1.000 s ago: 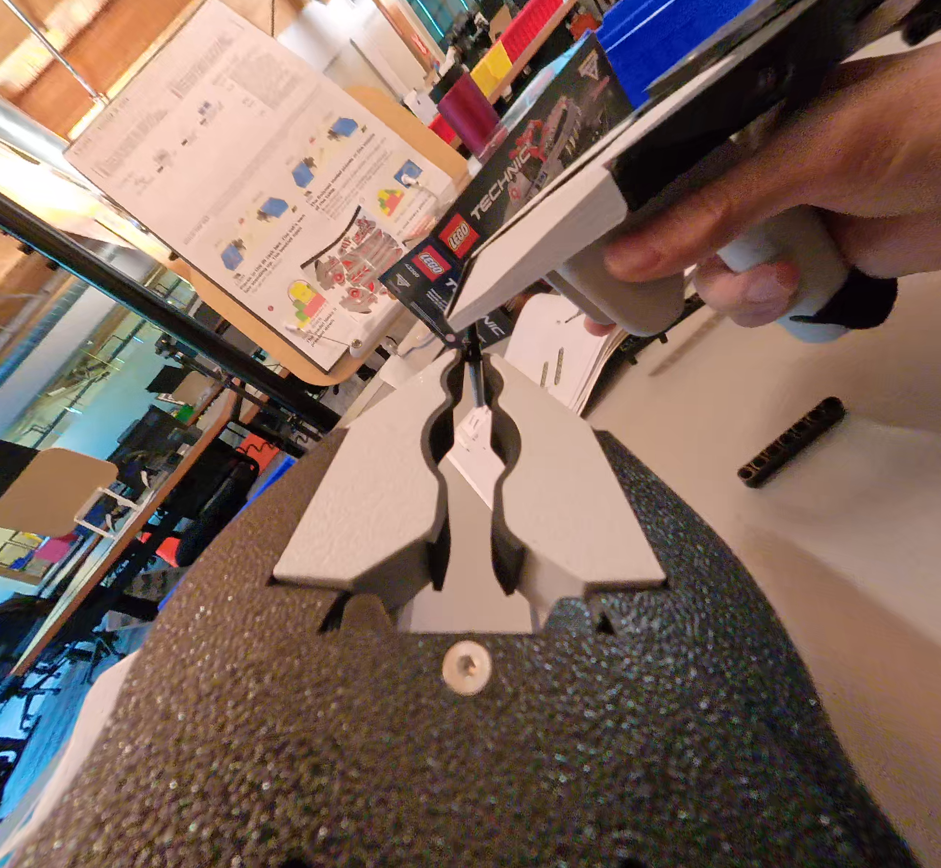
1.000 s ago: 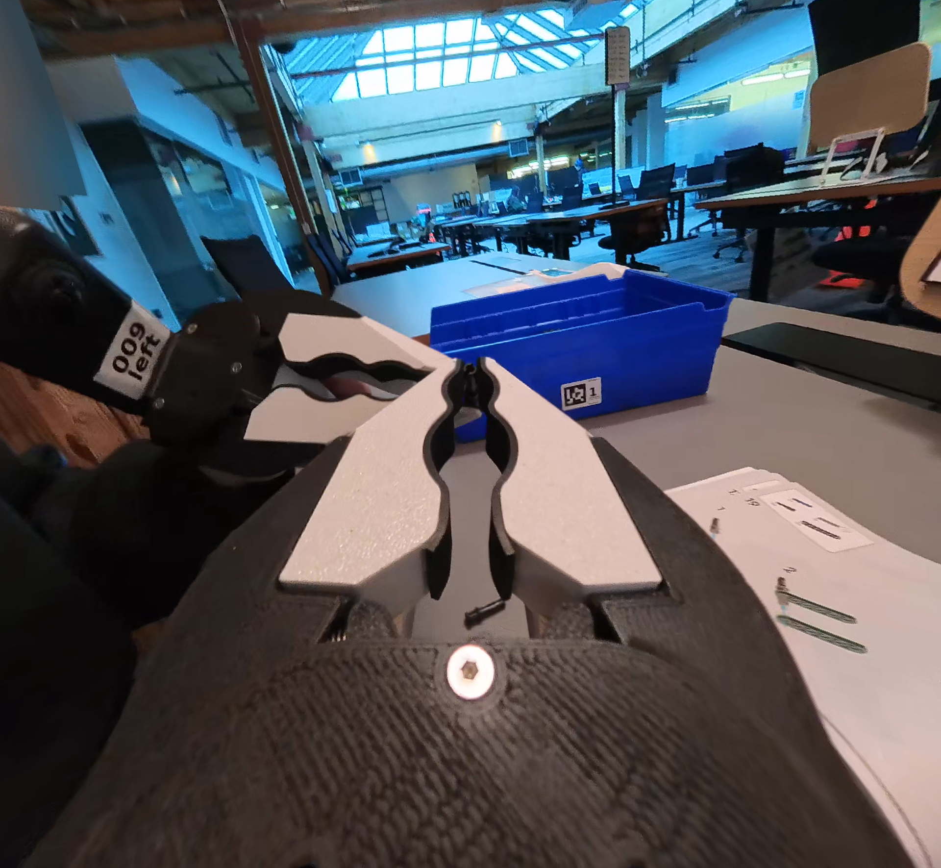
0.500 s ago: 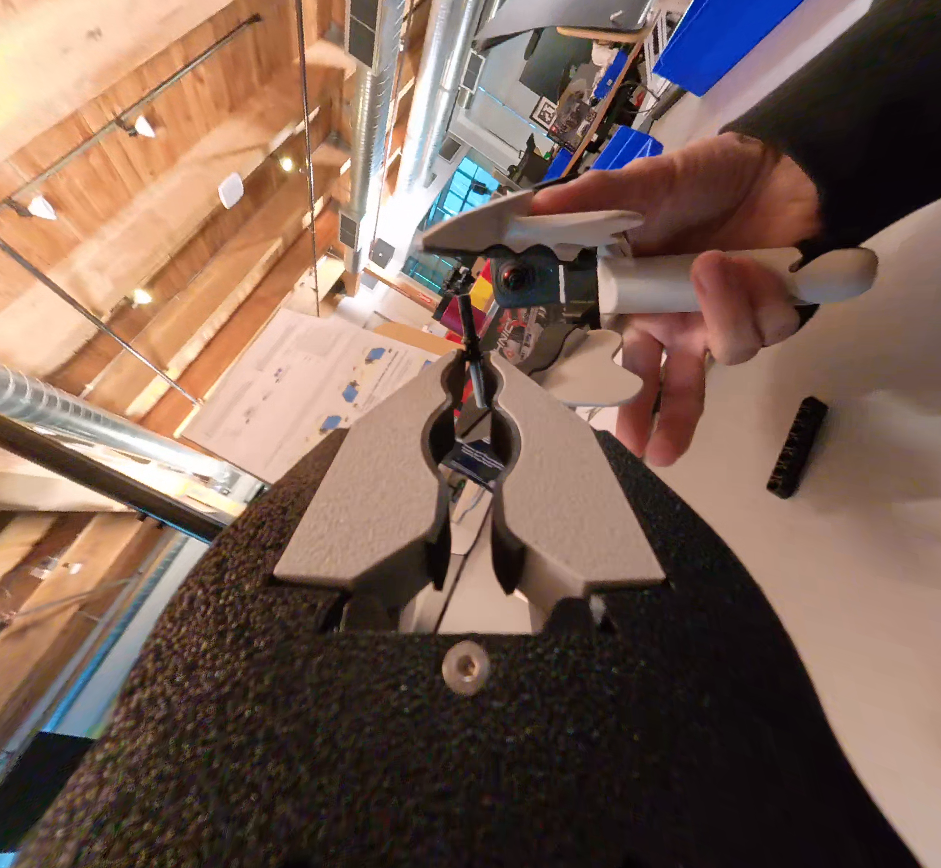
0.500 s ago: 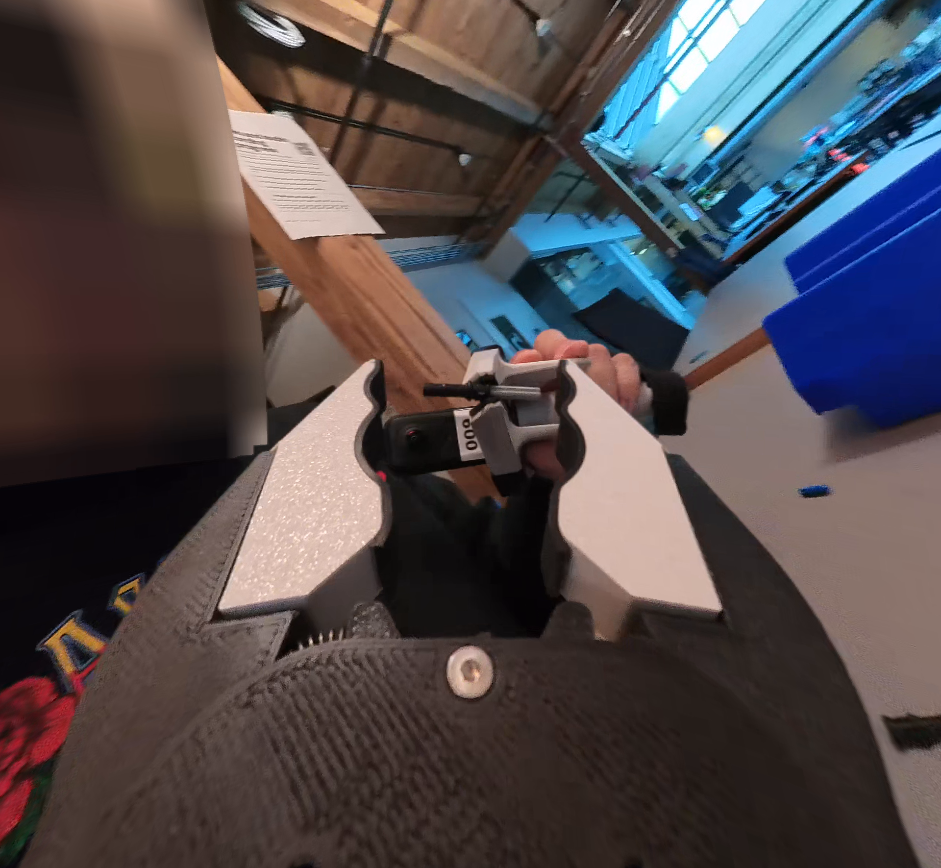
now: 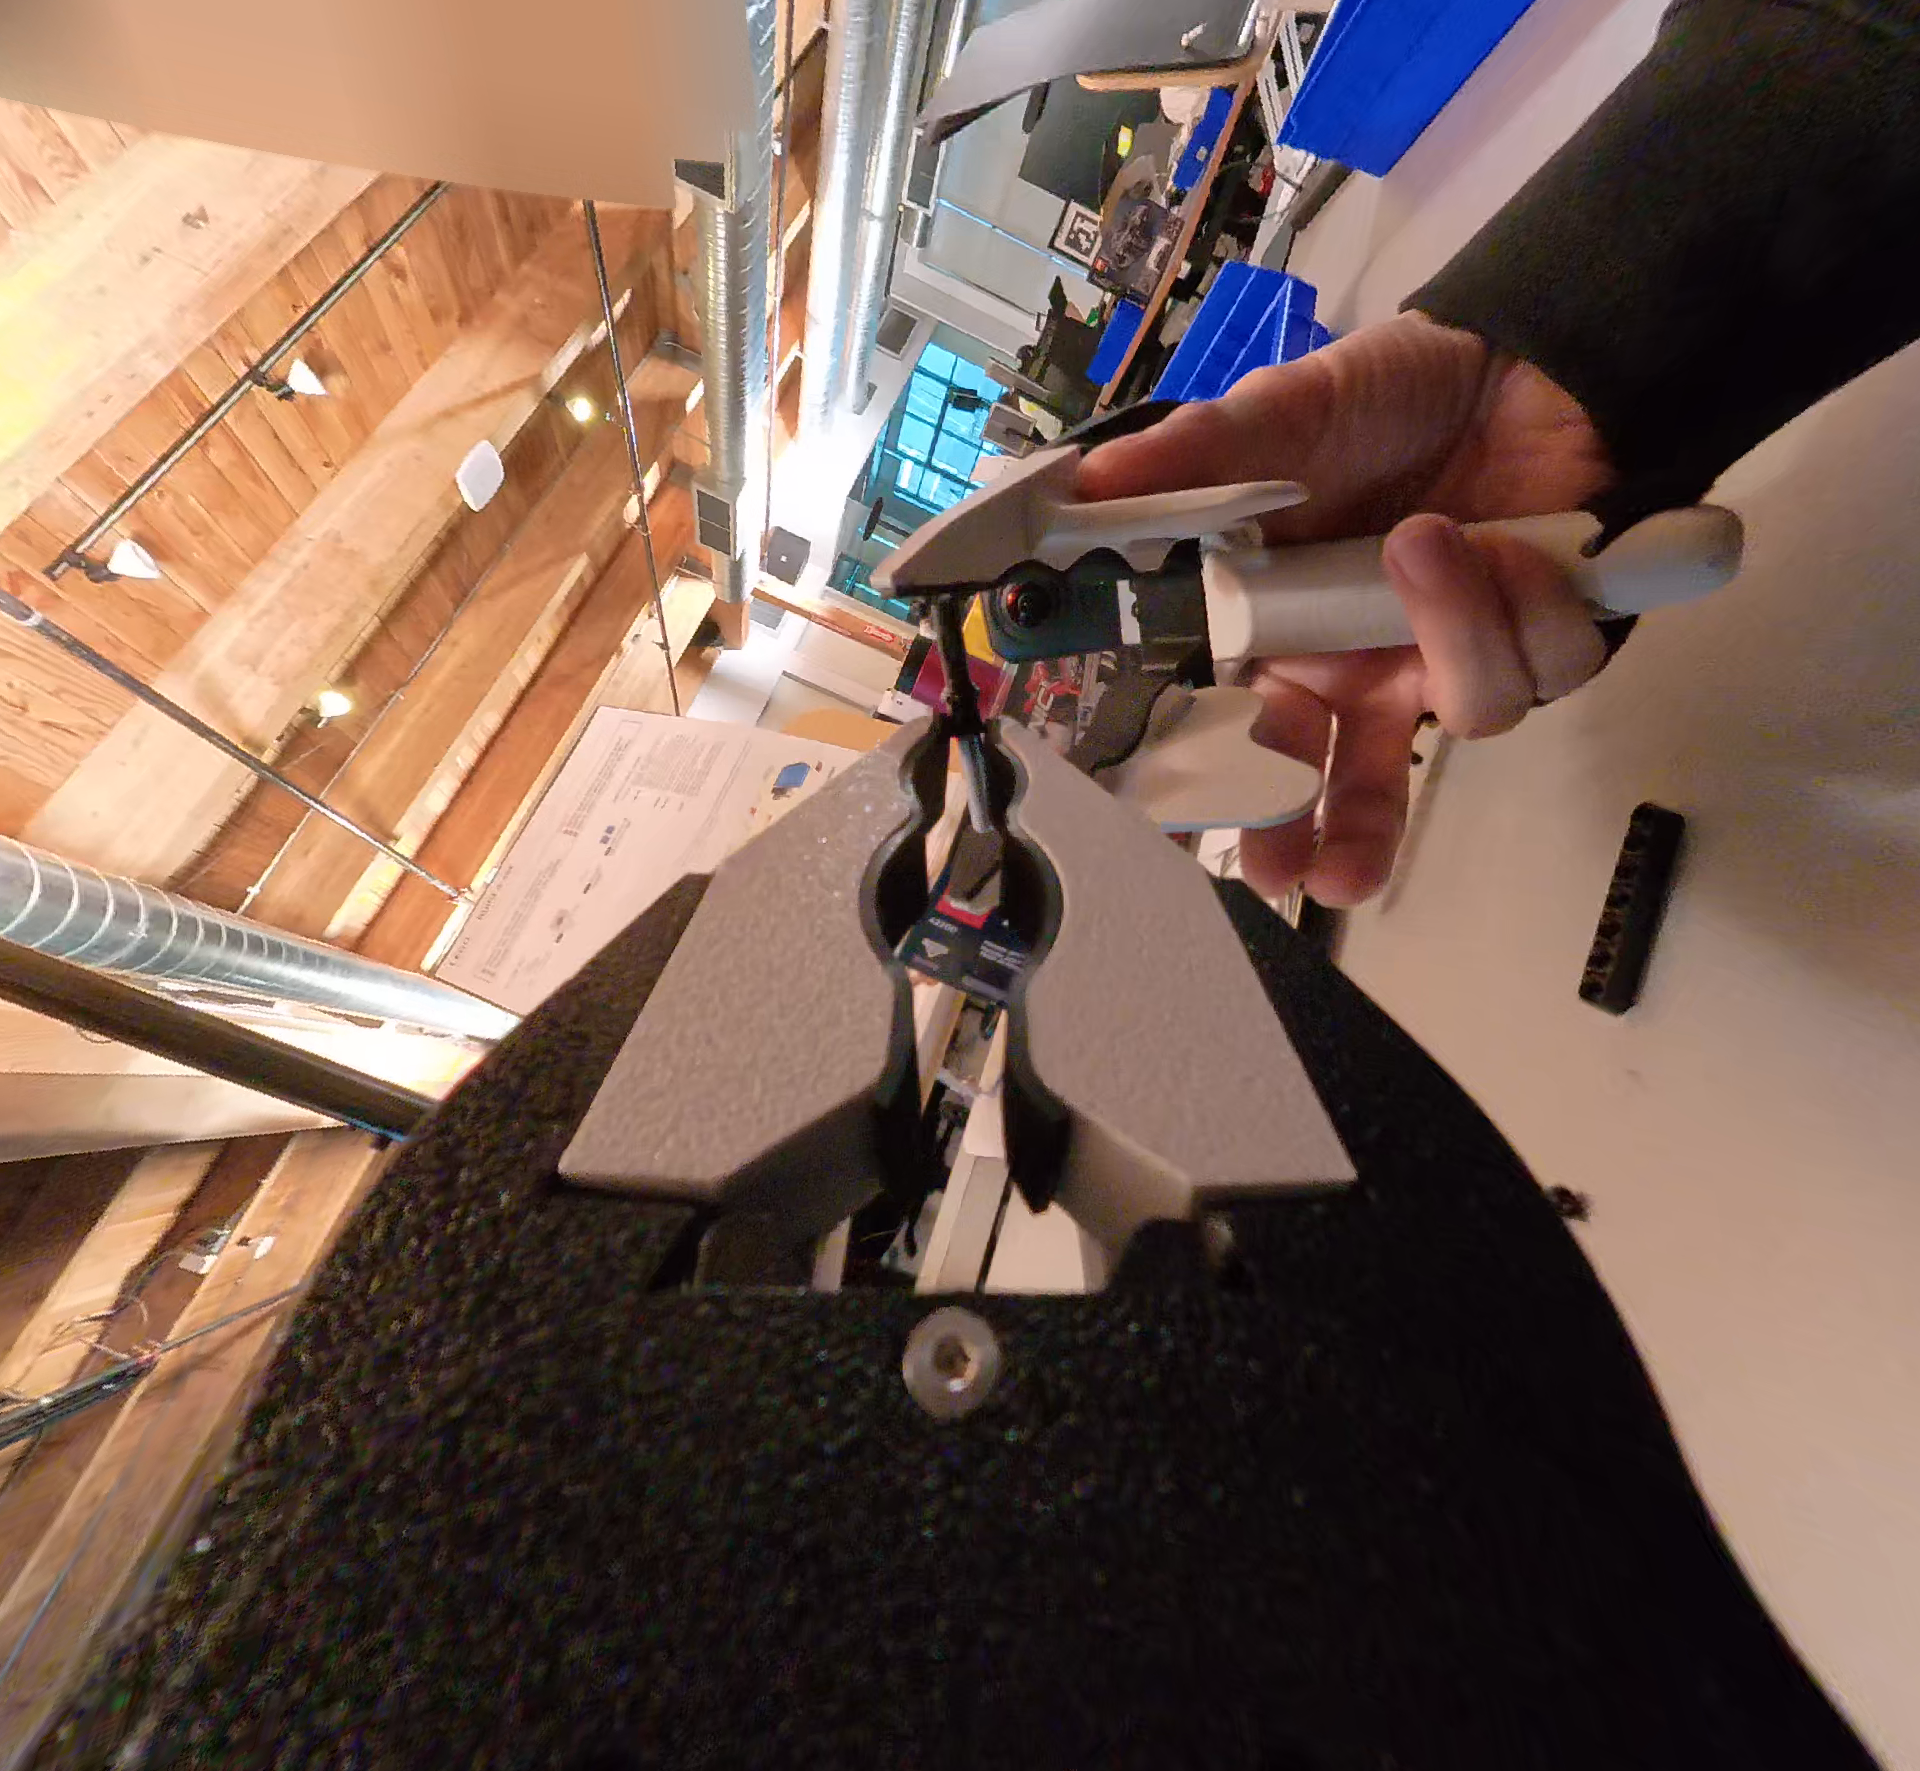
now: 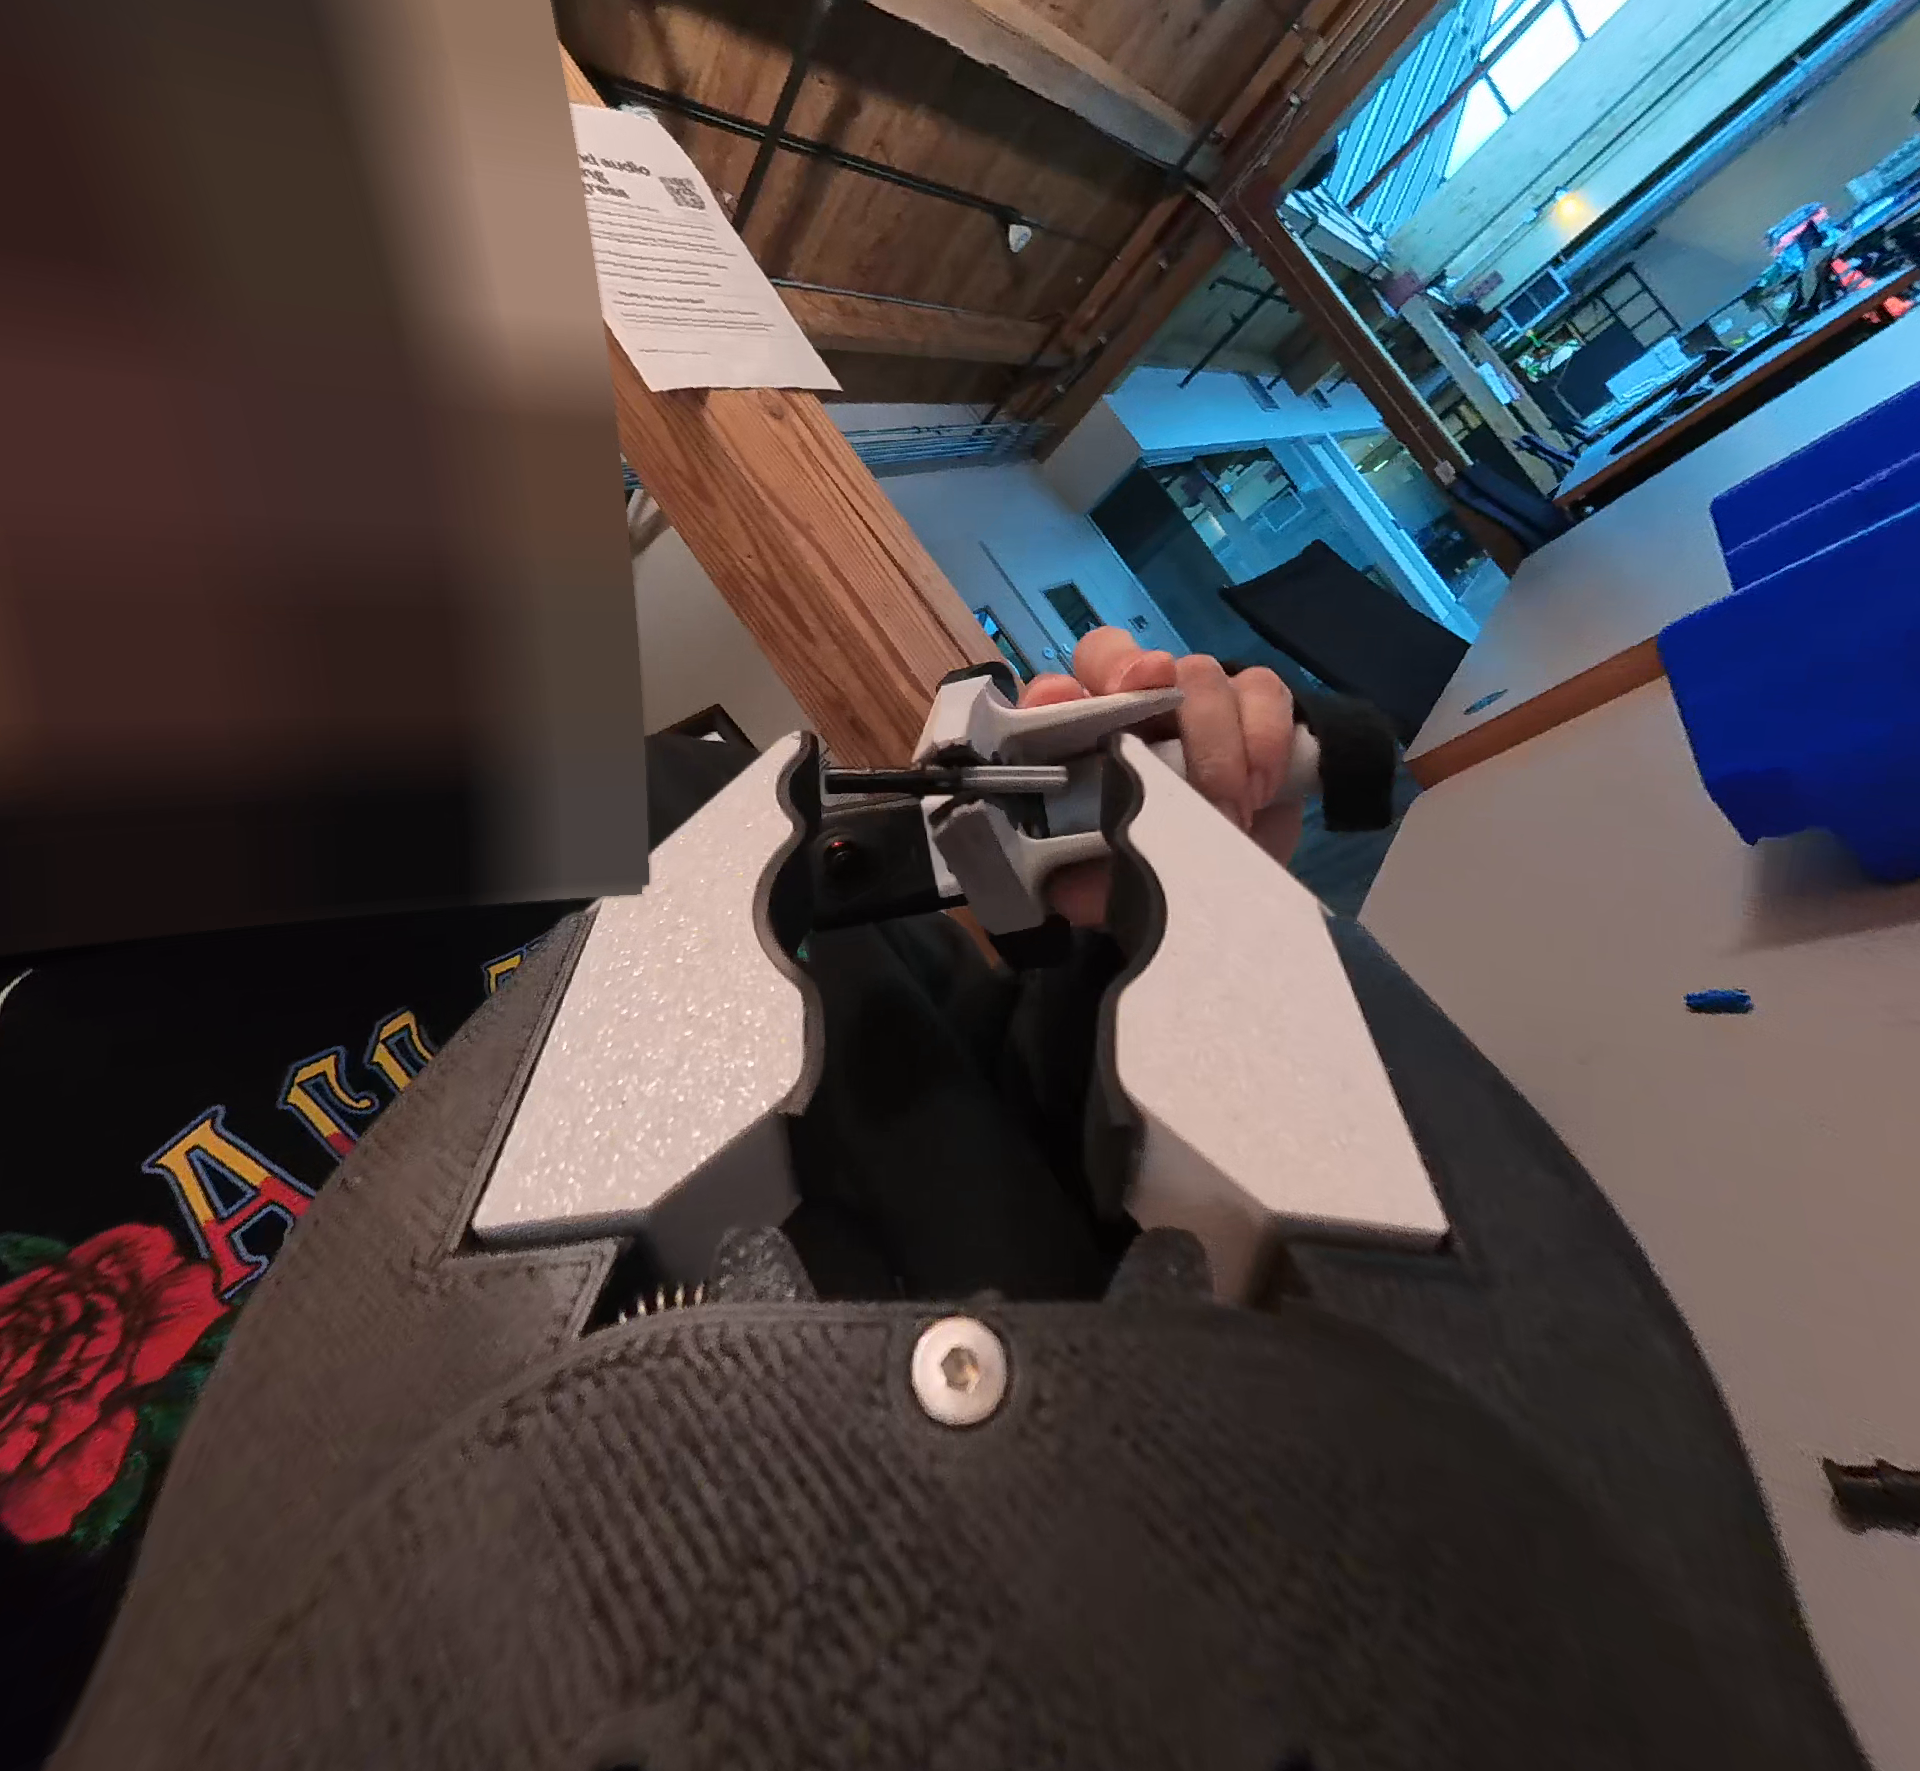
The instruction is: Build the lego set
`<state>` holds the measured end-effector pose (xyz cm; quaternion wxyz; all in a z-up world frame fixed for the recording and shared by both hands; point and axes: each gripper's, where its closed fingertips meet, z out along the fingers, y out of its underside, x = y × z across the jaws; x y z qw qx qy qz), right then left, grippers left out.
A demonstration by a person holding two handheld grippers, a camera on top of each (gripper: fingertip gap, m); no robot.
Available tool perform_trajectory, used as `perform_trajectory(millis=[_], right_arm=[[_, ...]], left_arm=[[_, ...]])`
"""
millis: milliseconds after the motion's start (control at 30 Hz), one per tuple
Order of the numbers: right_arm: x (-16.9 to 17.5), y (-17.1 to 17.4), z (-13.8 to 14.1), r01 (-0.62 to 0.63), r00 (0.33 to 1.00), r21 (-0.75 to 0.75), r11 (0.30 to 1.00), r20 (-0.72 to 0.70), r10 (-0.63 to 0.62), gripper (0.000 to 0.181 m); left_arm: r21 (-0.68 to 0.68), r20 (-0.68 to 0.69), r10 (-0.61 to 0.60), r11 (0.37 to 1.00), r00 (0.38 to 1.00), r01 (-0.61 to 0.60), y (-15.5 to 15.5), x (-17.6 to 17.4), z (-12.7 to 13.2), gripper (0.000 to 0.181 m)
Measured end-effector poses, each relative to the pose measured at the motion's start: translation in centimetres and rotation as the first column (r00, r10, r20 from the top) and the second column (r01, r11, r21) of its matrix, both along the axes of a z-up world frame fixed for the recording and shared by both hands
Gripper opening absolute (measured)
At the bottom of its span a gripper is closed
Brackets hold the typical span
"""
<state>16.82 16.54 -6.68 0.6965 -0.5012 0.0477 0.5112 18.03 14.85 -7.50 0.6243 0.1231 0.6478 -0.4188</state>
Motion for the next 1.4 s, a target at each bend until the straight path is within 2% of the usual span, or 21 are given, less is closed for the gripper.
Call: perform_trajectory(millis=[133,300,633,767,900,1033,1200,1400], right_arm=[[-0.1,-0.2,0.1,-0.02,1.0,0.009,1.0,-0.022,0.02,0.044],[-0.8,-0.3,0.0,-0.035,0.999,0.003,0.999,0.029,0.035,0.046],[-0.9,-0.5,0.8,-0.06,0.998,0.058,0.997,-0.021,0.061,0.044],[-0.8,-0.4,0.7,-0.021,1.0,0.058,0.998,0.021,0.02,0.044],[0.0,0.2,0.3,0.095,0.989,0.039,0.995,0.112,-0.099,0.044],[0.5,0.7,-0.1,0.217,0.948,0.034,0.976,0.23,-0.219,0.044],[1.1,1.1,-0.6,0.311,0.896,0.023,0.95,0.327,-0.301,0.043],[1.0,1.2,-1.0,0.367,0.841,0.037,0.929,0.414,-0.349,0.043]], left_arm=[[0.052,0.031,0.03,0.998,0.999,-0.031,0.1,-0.1,-0.1,0.004],[0.052,0.038,0.026,0.998,0.999,-0.028,0.2,-0.3,0.2,0.004],[-0.025,0.016,-0.026,0.999,1.0,0.026,-0.1,-0.9,0.7,0.004],[-0.024,0.016,-0.02,1.0,1.0,0.02,0.0,-0.8,0.7,0.004],[0.002,0.038,0.041,0.999,0.998,-0.041,0.5,-0.1,0.5,0.004],[0.001,0.057,0.083,0.997,0.995,-0.083,1.0,0.4,0.2,0.004],[0.024,0.107,0.131,0.991,0.986,-0.134,1.4,1.0,-0.2,0.004],[-0.029,0.062,0.094,0.995,0.994,-0.092,1.5,1.0,-0.1,0.004]])
